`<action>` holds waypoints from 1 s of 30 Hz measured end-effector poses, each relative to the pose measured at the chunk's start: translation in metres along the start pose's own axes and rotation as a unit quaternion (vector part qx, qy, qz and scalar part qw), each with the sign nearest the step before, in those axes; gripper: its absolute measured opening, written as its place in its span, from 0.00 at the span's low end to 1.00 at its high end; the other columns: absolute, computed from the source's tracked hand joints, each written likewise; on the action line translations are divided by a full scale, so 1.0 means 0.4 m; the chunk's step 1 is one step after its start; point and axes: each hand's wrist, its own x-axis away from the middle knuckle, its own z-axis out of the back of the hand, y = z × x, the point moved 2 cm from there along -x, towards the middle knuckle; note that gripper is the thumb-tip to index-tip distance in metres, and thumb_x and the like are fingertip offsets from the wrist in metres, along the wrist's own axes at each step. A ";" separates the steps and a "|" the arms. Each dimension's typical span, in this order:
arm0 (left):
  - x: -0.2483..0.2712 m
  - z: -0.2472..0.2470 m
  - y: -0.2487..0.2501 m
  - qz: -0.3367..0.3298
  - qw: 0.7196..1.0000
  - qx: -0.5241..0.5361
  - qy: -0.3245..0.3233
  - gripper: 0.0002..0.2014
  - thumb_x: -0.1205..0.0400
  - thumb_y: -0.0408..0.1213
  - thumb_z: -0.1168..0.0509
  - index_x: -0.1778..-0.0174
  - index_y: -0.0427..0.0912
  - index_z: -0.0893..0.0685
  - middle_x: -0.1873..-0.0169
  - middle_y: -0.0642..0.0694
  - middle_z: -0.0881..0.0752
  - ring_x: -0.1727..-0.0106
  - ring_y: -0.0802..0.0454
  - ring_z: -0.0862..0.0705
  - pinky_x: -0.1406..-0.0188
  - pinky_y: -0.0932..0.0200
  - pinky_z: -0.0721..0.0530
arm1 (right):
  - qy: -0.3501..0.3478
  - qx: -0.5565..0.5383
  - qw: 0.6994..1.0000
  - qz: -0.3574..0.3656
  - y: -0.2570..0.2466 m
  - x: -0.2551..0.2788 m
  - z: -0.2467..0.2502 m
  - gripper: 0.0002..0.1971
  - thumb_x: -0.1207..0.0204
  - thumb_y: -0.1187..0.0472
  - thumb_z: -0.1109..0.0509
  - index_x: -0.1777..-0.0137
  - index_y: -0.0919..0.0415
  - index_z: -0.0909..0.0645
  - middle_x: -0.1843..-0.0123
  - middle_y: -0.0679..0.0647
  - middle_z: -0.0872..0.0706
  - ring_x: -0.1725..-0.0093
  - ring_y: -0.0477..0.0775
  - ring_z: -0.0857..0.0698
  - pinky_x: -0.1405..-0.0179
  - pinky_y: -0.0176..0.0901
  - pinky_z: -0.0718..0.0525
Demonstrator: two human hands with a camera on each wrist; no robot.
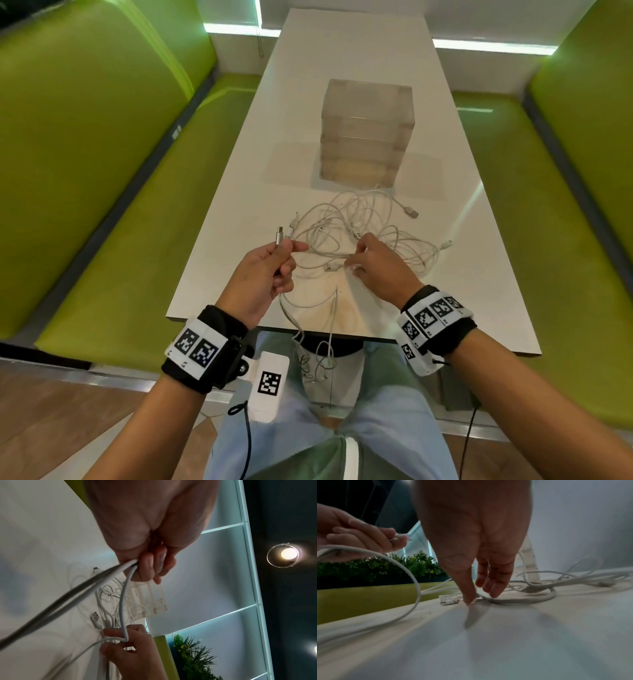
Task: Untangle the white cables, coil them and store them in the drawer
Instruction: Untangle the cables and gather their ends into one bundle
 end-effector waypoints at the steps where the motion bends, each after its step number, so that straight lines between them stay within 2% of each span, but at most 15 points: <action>1: 0.001 0.000 -0.001 -0.001 1.000 0.000 0.000 0.14 0.13 0.38 0.43 0.47 0.31 0.18 0.79 0.52 0.30 0.80 0.60 0.38 0.81 0.67 0.36 | 0.000 0.013 1.000 -0.007 -0.004 -0.004 0.001 0.09 0.23 0.64 0.33 0.45 0.62 0.15 0.43 0.57 0.26 0.48 0.59 0.22 0.54 0.51 0.20; 3: 0.004 0.001 -0.002 -0.003 1.000 0.001 0.005 0.13 0.13 0.38 0.44 0.51 0.33 0.18 0.79 0.52 0.30 0.80 0.60 0.37 0.80 0.67 0.36 | -0.007 0.027 1.000 -0.010 -0.012 -0.010 0.009 0.07 0.23 0.63 0.32 0.50 0.64 0.16 0.43 0.56 0.27 0.49 0.59 0.22 0.55 0.52 0.19; 7: 0.002 0.005 -0.006 -0.007 1.000 0.003 0.029 0.13 0.13 0.38 0.45 0.59 0.37 0.20 0.76 0.50 0.27 0.79 0.59 0.34 0.77 0.66 0.32 | -0.032 -0.091 0.995 -0.023 -0.026 -0.013 0.080 0.07 0.23 0.56 0.30 0.50 0.58 0.16 0.46 0.50 0.30 0.57 0.52 0.22 0.57 0.39 0.25; 10: -0.007 -0.008 -0.010 -0.015 0.999 -0.001 0.040 0.13 0.12 0.37 0.46 0.59 0.37 0.21 0.73 0.48 0.21 0.75 0.56 0.26 0.72 0.64 0.24 | 0.026 -0.205 0.978 -0.027 -0.047 -0.012 0.158 0.04 0.25 0.56 0.28 0.54 0.54 0.16 0.50 0.50 0.29 0.59 0.44 0.24 0.55 0.32 0.25; 12: -0.016 -0.027 -0.009 -0.025 0.999 0.003 0.041 0.13 0.12 0.36 0.47 0.59 0.37 0.21 0.69 0.45 0.14 0.70 0.53 0.17 0.68 0.63 0.17 | 0.073 -0.261 0.962 -0.027 -0.067 -0.009 0.196 0.02 0.25 0.57 0.27 0.56 0.54 0.16 0.53 0.50 0.26 0.62 0.43 0.24 0.60 0.29 0.26; 14: -0.029 -0.053 -0.005 -0.040 0.998 0.014 0.035 0.13 0.12 0.36 0.48 0.56 0.35 0.22 0.61 0.40 0.10 0.61 0.49 0.11 0.60 0.60 0.12 | 0.069 -0.322 0.944 -0.022 -0.088 -0.005 0.209 0.03 0.25 0.58 0.28 0.57 0.56 0.16 0.58 0.49 0.20 0.67 0.44 0.22 0.67 0.30 0.25; 17: -0.045 -0.094 0.003 -0.077 0.996 0.021 0.029 0.11 0.11 0.35 0.48 0.51 0.35 0.23 0.51 0.35 0.11 0.50 0.45 0.11 0.48 0.54 0.12 | 0.024 -0.385 0.922 -0.017 -0.105 0.000 0.200 0.04 0.23 0.61 0.29 0.55 0.62 0.17 0.61 0.50 0.15 0.69 0.47 0.18 0.73 0.35 0.23; 21: -0.050 -0.116 0.004 -0.125 0.991 0.012 0.050 0.10 0.11 0.34 0.48 0.51 0.35 0.24 0.49 0.35 0.12 0.49 0.46 0.11 0.46 0.55 0.13 | 0.141 -0.423 0.894 -0.048 -0.093 0.003 0.219 0.03 0.25 0.62 0.28 0.57 0.62 0.16 0.62 0.52 0.13 0.71 0.47 0.20 0.75 0.35 0.26; 22: -0.050 -0.119 0.004 -0.133 0.990 0.013 0.052 0.09 0.11 0.34 0.48 0.50 0.34 0.25 0.49 0.36 0.12 0.49 0.47 0.11 0.46 0.56 0.14 | 0.140 -0.436 0.888 -0.045 -0.095 0.005 0.222 0.04 0.25 0.63 0.29 0.57 0.64 0.16 0.61 0.55 0.13 0.72 0.48 0.20 0.76 0.34 0.27; 25: -0.051 -0.131 0.005 -0.147 0.988 0.020 0.048 0.10 0.12 0.33 0.48 0.45 0.31 0.23 0.45 0.36 0.13 0.43 0.46 0.13 0.41 0.55 0.16 | 0.066 -0.489 0.870 -0.022 -0.115 0.008 0.211 0.05 0.24 0.64 0.29 0.54 0.68 0.17 0.62 0.59 0.13 0.74 0.49 0.23 0.80 0.34 0.30; 27: -0.048 -0.140 0.009 -0.154 0.987 0.019 0.045 0.10 0.12 0.32 0.47 0.43 0.34 0.22 0.42 0.36 0.14 0.39 0.45 0.15 0.38 0.54 0.18 | 0.042 -0.510 0.859 -0.014 -0.127 0.008 0.199 0.05 0.23 0.65 0.29 0.54 0.69 0.17 0.64 0.55 0.13 0.74 0.49 0.24 0.80 0.34 0.30; 30: -0.045 -0.145 0.013 -0.150 0.988 0.022 0.040 0.11 0.13 0.32 0.45 0.38 0.33 0.23 0.40 0.34 0.16 0.41 0.44 0.16 0.35 0.51 0.19 | 0.037 -0.543 0.839 -0.004 -0.139 0.004 0.193 0.05 0.23 0.67 0.30 0.54 0.71 0.18 0.67 0.50 0.14 0.74 0.47 0.25 0.79 0.32 0.30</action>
